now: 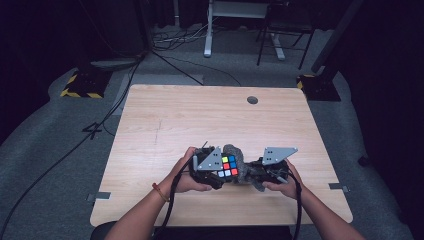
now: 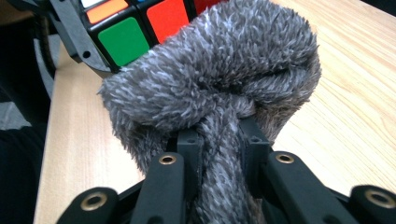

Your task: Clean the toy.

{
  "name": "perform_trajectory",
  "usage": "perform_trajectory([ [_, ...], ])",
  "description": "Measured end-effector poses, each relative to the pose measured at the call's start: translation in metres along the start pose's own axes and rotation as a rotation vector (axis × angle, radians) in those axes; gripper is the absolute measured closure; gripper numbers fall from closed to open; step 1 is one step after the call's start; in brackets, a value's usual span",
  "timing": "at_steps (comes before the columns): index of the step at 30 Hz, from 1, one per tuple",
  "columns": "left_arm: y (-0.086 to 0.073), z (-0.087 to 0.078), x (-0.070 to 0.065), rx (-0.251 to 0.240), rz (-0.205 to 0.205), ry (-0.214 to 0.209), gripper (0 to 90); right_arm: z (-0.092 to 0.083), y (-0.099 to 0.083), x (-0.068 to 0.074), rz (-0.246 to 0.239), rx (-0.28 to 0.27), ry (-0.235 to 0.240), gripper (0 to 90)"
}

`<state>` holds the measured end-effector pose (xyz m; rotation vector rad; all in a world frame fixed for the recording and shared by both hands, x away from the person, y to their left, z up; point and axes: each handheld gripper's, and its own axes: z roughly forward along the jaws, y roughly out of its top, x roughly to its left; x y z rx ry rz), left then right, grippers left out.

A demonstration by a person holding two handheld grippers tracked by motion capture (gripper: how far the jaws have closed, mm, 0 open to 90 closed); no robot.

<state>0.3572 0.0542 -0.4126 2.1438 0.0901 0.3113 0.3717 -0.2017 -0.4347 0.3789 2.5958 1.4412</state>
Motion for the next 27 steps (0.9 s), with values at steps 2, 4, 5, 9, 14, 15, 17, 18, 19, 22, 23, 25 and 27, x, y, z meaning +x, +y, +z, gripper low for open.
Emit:
perform_trajectory([
  [2,-0.002,0.004,0.0,0.028,-0.003,0.01,33.3,-0.004,0.003,0.001,-0.013,-0.033,0.001,75.8],
  [4,-0.003,0.009,-0.002,0.07,0.01,0.029,33.1,-0.006,0.006,0.004,-0.017,-0.061,0.003,75.9],
  [5,-0.004,0.011,-0.002,0.075,0.009,0.031,33.1,-0.006,0.008,0.005,-0.024,-0.058,-0.001,75.9],
  [9,-0.003,0.011,-0.001,0.075,-0.004,0.041,33.1,-0.007,0.007,0.005,-0.013,-0.087,-0.002,75.9],
  [14,-0.004,0.016,0.0,0.101,-0.01,0.041,33.2,-0.01,0.015,0.014,-0.042,-0.125,-0.029,76.2],
  [15,-0.004,0.018,-0.001,0.117,0.0,0.049,33.2,-0.01,0.017,0.016,-0.053,-0.117,-0.031,76.2],
  [17,-0.004,0.021,-0.003,0.14,0.011,0.057,33.2,-0.008,0.019,0.019,-0.071,-0.111,-0.036,76.2],
  [18,-0.004,0.021,-0.003,0.15,0.013,0.057,33.3,-0.008,0.02,0.02,-0.071,-0.112,-0.035,76.2],
  [19,-0.004,0.021,-0.003,0.154,0.017,0.061,33.3,-0.007,0.02,0.02,-0.073,-0.104,-0.036,76.2],
  [22,-0.003,0.018,-0.003,0.144,0.018,0.064,33.5,-0.008,0.02,0.019,-0.077,-0.086,-0.056,76.3],
  [23,-0.003,0.016,-0.003,0.138,0.017,0.064,33.5,-0.009,0.02,0.018,-0.071,-0.082,-0.063,76.3],
  [25,-0.002,0.011,-0.001,0.11,0.01,0.062,33.5,-0.009,0.017,0.014,-0.06,-0.059,-0.076,76.3],
  [27,-0.001,0.006,0.001,0.077,-0.002,0.058,33.5,-0.007,0.011,0.009,-0.038,-0.036,-0.081,76.3],
])
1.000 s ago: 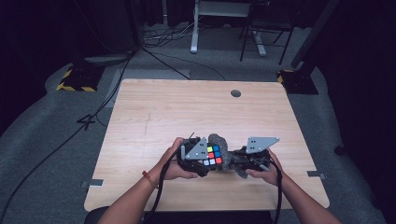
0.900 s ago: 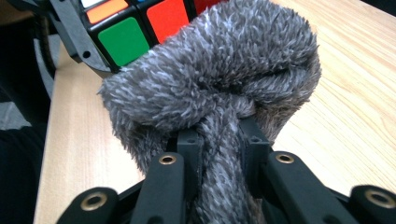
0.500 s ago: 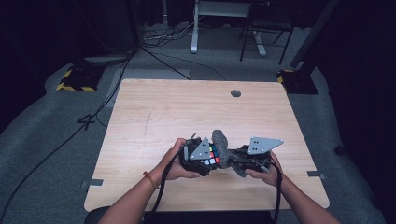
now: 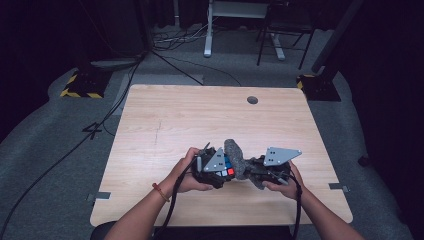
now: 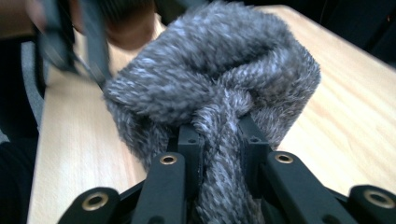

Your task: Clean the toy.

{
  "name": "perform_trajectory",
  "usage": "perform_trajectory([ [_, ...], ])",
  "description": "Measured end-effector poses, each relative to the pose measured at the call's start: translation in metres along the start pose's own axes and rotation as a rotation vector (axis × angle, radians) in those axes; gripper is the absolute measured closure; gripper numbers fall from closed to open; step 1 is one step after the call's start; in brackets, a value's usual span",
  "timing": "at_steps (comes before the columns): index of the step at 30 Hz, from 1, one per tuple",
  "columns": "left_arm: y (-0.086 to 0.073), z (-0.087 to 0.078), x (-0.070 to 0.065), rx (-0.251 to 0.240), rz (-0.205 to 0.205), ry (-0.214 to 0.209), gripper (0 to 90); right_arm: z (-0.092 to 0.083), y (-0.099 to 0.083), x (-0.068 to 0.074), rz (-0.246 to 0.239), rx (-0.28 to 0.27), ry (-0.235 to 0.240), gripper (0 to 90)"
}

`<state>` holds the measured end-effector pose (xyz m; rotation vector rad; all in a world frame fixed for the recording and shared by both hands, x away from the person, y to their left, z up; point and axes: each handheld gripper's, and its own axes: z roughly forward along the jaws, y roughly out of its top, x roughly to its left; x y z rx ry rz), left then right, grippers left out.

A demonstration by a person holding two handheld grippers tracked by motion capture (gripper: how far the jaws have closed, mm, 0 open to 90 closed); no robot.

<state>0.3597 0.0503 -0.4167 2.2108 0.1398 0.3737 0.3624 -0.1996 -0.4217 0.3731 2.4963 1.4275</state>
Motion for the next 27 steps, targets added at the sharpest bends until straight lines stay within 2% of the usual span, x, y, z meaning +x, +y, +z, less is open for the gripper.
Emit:
perform_trajectory([
  [2,-0.001,-0.003,0.001,-0.013,0.001,0.001,33.6,0.005,-0.007,-0.003,0.032,0.019,0.01,76.4],
  [6,-0.003,-0.005,0.003,-0.025,-0.007,-0.002,33.6,0.014,-0.013,-0.005,0.037,0.062,0.008,76.4],
  [8,-0.003,-0.005,0.002,-0.017,-0.005,0.004,33.5,0.012,-0.014,-0.007,0.047,0.048,0.015,76.4],
  [10,-0.002,0.0,-0.001,0.016,0.019,0.017,33.5,0.007,-0.01,-0.006,0.051,0.004,0.028,76.4],
  [13,-0.001,0.007,-0.005,0.042,0.034,0.007,33.4,0.003,0.0,0.004,0.01,-0.038,0.043,76.4],
  [15,-0.001,0.007,-0.004,0.039,0.032,0.012,33.5,0.002,0.002,0.007,-0.012,-0.027,0.017,76.4],
  [16,-0.001,0.006,-0.003,0.025,0.025,0.012,33.5,0.003,0.002,0.005,-0.003,-0.019,0.007,76.4],
  [17,-0.001,0.005,-0.003,0.014,0.024,0.008,33.5,0.004,0.0,0.0,0.022,0.003,-0.02,76.5],
  [19,0.001,0.002,-0.002,-0.011,0.015,0.004,33.5,0.008,-0.005,-0.005,0.037,0.059,-0.06,76.6],
  [20,0.001,0.001,-0.002,-0.011,0.02,0.009,33.6,0.01,-0.008,-0.007,0.051,0.073,-0.066,76.6],
  [22,0.0,0.001,-0.002,-0.013,0.007,0.006,33.5,0.01,-0.011,-0.009,0.066,0.074,-0.046,76.5],
  [23,0.0,0.001,-0.002,-0.016,0.002,0.003,33.5,0.009,-0.01,-0.009,0.064,0.058,-0.031,76.5],
  [27,-0.002,0.008,-0.004,0.024,0.011,0.005,33.4,0.005,-0.003,-0.002,0.049,0.002,0.011,76.5],
])
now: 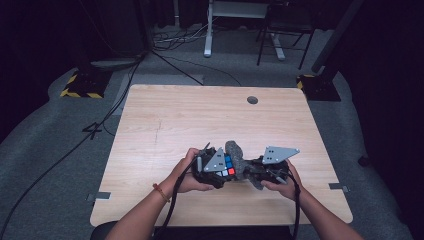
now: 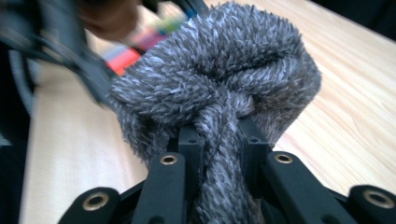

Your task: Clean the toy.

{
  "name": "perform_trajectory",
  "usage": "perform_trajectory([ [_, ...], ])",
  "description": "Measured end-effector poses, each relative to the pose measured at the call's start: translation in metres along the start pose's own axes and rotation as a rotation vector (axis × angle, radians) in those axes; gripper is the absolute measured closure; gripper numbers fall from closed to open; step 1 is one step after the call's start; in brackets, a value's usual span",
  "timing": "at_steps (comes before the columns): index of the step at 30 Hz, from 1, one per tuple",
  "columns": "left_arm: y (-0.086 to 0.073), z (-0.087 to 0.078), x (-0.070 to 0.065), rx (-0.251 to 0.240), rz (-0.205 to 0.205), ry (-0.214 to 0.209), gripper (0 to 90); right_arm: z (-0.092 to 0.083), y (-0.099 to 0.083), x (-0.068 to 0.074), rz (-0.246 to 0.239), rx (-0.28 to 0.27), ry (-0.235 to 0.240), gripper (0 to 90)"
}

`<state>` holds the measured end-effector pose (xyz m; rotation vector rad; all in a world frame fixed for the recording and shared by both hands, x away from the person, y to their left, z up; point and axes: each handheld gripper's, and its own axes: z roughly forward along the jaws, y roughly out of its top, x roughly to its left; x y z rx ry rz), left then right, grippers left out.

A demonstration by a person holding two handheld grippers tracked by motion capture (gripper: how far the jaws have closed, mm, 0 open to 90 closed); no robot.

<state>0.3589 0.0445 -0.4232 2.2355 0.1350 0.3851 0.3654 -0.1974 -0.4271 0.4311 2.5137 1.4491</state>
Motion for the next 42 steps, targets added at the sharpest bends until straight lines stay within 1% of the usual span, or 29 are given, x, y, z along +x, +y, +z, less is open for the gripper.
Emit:
perform_trajectory([
  [2,0.0,0.003,0.0,0.016,0.007,0.0,33.3,0.0,0.004,0.005,-0.026,-0.003,-0.002,76.5],
  [5,-0.002,0.005,0.001,0.012,-0.008,-0.001,33.2,0.001,0.008,0.008,-0.036,-0.018,-0.004,76.6],
  [6,-0.002,0.006,0.002,0.013,-0.021,-0.009,33.2,0.0,0.008,0.008,-0.04,-0.031,-0.003,76.6],
  [7,-0.002,0.008,0.002,0.019,-0.022,-0.009,33.2,0.0,0.009,0.009,-0.042,-0.043,-0.005,76.5],
  [8,-0.002,0.01,0.001,0.029,-0.019,-0.01,33.2,0.0,0.011,0.011,-0.054,-0.051,-0.011,76.5],
  [9,-0.002,0.012,0.0,0.036,-0.013,-0.011,33.2,-0.001,0.012,0.013,-0.066,-0.061,-0.006,76.5],
  [11,-0.002,0.018,-0.003,0.052,-0.01,-0.015,33.2,-0.001,0.014,0.016,-0.073,-0.067,0.001,76.5],
  [12,-0.002,0.021,-0.004,0.056,-0.016,-0.022,33.1,0.0,0.015,0.017,-0.075,-0.072,0.01,76.5],
  [13,-0.001,0.023,-0.005,0.066,-0.008,-0.02,33.2,0.0,0.016,0.018,-0.08,-0.07,0.011,76.5],
  [15,0.0,0.023,-0.007,0.066,-0.002,-0.014,33.3,-0.001,0.016,0.019,-0.086,-0.055,0.002,76.5],
  [17,0.0,0.019,-0.004,0.044,-0.008,-0.02,33.4,-0.005,0.014,0.015,-0.073,-0.056,-0.012,76.4],
  [19,0.0,0.012,-0.002,0.019,-0.018,-0.004,33.4,-0.01,0.008,0.007,-0.054,-0.039,-0.037,76.4],
  [21,0.0,0.004,0.003,-0.017,-0.041,0.0,33.4,-0.01,0.001,-0.001,-0.016,-0.02,-0.033,76.4],
  [22,0.0,0.001,0.003,-0.026,-0.042,0.011,33.4,-0.009,-0.004,-0.006,0.002,0.004,-0.034,76.4],
  [23,0.0,-0.003,0.005,-0.032,-0.036,0.026,33.4,-0.007,-0.007,-0.009,0.007,0.021,-0.04,76.4],
  [25,-0.002,-0.008,0.007,-0.058,-0.055,0.018,33.4,-0.005,-0.013,-0.015,0.054,0.021,-0.013,76.4],
  [26,-0.002,-0.01,0.008,-0.064,-0.051,0.028,33.5,-0.003,-0.014,-0.017,0.061,0.024,-0.012,76.4],
  [27,-0.002,-0.011,0.007,-0.07,-0.044,0.036,33.4,-0.002,-0.014,-0.016,0.055,0.028,-0.016,76.3],
  [28,-0.002,-0.012,0.007,-0.087,-0.046,0.03,33.4,0.0,-0.014,-0.016,0.056,0.029,-0.015,76.3],
  [29,-0.003,-0.013,0.006,-0.1,-0.047,0.03,33.4,0.001,-0.014,-0.016,0.065,0.022,-0.007,76.3],
  [31,-0.003,-0.012,0.006,-0.1,-0.043,0.026,33.4,0.002,-0.015,-0.016,0.076,0.009,0.013,76.3],
  [32,-0.003,-0.012,0.006,-0.1,-0.043,0.026,33.4,0.002,-0.015,-0.016,0.076,0.009,0.013,76.3],
  [33,-0.004,-0.011,0.006,-0.12,-0.057,0.016,33.4,0.002,-0.017,-0.017,0.098,-0.027,0.055,76.3],
  [34,-0.004,-0.011,0.007,-0.131,-0.063,0.009,33.3,0.002,-0.018,-0.017,0.112,-0.041,0.07,76.3],
  [36,-0.005,-0.013,0.01,-0.155,-0.091,-0.004,33.2,0.001,-0.018,-0.019,0.132,-0.067,0.088,76.4],
  [37,-0.006,-0.013,0.011,-0.173,-0.106,-0.018,33.1,-0.001,-0.018,-0.02,0.147,-0.085,0.1,76.5],
  [39,-0.008,-0.013,0.013,-0.176,-0.118,-0.033,32.8,-0.002,-0.019,-0.023,0.173,-0.115,0.135,76.4],
  [40,-0.008,-0.012,0.013,-0.169,-0.115,-0.036,32.6,-0.003,-0.019,-0.023,0.176,-0.128,0.142,76.5],
  [42,-0.008,-0.009,0.011,-0.136,-0.097,-0.03,32.4,-0.005,-0.017,-0.021,0.164,-0.15,0.155,76.4],
])
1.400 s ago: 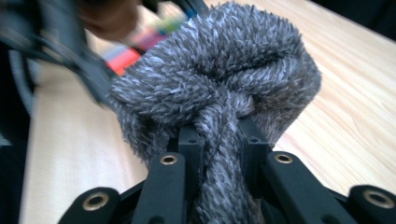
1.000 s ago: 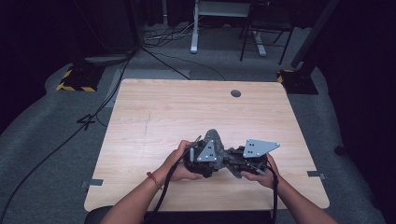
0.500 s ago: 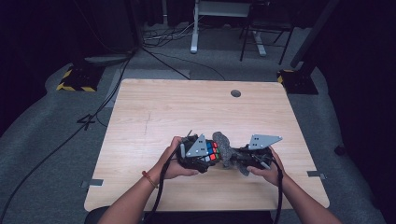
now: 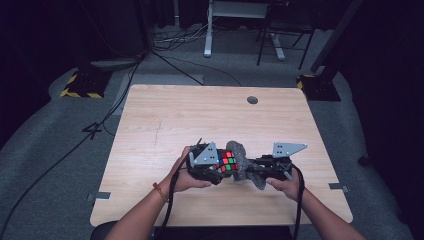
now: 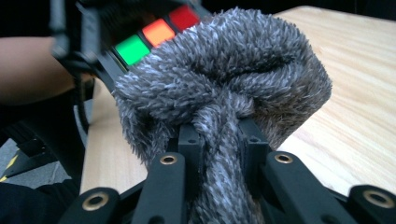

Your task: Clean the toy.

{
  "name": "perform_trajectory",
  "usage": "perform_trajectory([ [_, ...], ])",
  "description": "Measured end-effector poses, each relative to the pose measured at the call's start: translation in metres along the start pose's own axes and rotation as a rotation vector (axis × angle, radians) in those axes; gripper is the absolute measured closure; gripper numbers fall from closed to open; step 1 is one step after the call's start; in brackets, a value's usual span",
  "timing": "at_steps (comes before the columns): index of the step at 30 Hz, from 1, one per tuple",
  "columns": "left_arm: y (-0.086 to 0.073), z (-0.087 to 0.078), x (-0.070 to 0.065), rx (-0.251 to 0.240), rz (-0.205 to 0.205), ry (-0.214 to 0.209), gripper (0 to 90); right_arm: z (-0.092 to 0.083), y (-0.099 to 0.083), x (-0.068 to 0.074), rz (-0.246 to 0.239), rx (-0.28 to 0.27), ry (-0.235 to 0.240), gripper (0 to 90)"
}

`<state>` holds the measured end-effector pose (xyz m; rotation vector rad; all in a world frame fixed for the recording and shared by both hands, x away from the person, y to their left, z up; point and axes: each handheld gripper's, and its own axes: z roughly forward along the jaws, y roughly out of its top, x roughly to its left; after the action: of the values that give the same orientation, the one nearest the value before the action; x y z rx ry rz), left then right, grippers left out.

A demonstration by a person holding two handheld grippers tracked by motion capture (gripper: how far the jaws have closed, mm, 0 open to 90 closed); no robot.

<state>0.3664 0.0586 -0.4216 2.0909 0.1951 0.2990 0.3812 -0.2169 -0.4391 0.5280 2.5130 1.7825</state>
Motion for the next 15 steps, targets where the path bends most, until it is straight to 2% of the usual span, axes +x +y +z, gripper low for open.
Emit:
perform_trajectory([
  [2,0.0,0.005,-0.003,0.044,0.029,0.011,32.8,-0.002,0.004,0.003,-0.011,-0.023,0.022,76.4],
  [3,0.0,0.008,-0.005,0.062,0.041,0.023,32.9,-0.001,0.007,0.007,-0.037,-0.013,0.003,76.5],
  [4,0.0,0.01,-0.006,0.079,0.046,0.016,32.9,0.0,0.009,0.011,-0.075,0.01,-0.023,76.4],
  [8,0.001,0.017,-0.009,0.137,0.081,0.018,33.3,0.001,0.012,0.018,-0.126,0.041,-0.046,76.4],
  [10,0.001,0.017,-0.01,0.148,0.089,0.021,33.5,0.002,0.013,0.019,-0.136,0.043,-0.044,76.5],
  [14,0.002,0.013,-0.008,0.134,0.086,0.023,33.6,0.005,0.011,0.018,-0.161,0.099,-0.103,76.6],
  [15,0.002,0.011,-0.007,0.128,0.084,0.025,33.6,0.006,0.01,0.015,-0.149,0.115,-0.11,76.6],
])
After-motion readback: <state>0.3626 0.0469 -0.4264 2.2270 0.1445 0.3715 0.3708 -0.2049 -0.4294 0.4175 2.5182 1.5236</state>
